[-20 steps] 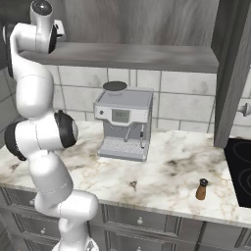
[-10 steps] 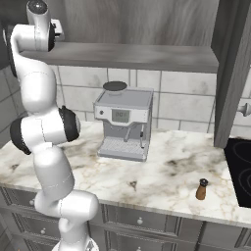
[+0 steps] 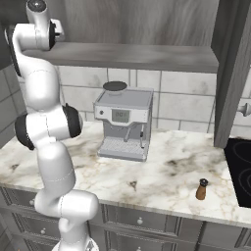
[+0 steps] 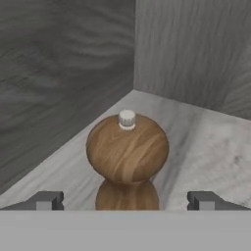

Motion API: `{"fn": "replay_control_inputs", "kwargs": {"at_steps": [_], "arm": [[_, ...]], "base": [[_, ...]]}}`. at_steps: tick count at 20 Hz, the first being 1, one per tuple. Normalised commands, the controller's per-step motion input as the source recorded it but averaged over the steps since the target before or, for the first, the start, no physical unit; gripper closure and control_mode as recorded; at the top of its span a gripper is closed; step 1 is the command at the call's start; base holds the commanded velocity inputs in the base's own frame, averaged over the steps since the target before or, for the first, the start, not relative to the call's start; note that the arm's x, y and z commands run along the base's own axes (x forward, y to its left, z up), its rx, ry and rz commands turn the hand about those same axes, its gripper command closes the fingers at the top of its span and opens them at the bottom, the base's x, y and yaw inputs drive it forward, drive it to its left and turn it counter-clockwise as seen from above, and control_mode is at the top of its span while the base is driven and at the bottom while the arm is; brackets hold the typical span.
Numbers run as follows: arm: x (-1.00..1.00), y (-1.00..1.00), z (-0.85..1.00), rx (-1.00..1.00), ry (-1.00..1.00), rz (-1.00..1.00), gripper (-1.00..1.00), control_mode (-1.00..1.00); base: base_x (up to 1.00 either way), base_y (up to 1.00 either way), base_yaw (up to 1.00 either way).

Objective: Take 2 condiments from the cabinet and move them on the counter near the stove.Make sure the condiments are lined up with each other, next to each other.

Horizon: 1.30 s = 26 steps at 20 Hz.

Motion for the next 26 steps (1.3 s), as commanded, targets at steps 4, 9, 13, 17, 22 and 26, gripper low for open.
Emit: {"fn": "replay_control_inputs", "kwargs": {"at_steps": [4, 9, 13, 17, 22, 26], "arm": [[0.13, 0.00, -0.03, 0.00, 0.04, -0.02, -1.00, -1.00], [0.06, 0.01, -0.01, 0.00, 0.02, 0.00, -1.00, -1.00], [0.00, 0.03, 0.00, 0.00, 0.00, 0.00, -1.00, -1.00], [0.00, 0.12, -0.03, 0.00, 0.00, 0.00, 1.00, -1.00], [0.00, 0.09, -0.32, 0.00, 0.00, 0.00, 1.00, -1.00], [-0.05, 0.00, -0.18, 0.00, 0.00, 0.00, 1.00, -1.00]], "base": [[0.00, 0.00, 0.00], [0.00, 0.00, 0.00], [0.00, 0.00, 0.00], [0.00, 0.00, 0.00], [0.00, 0.00, 0.00], [0.00, 0.00, 0.00]]}}
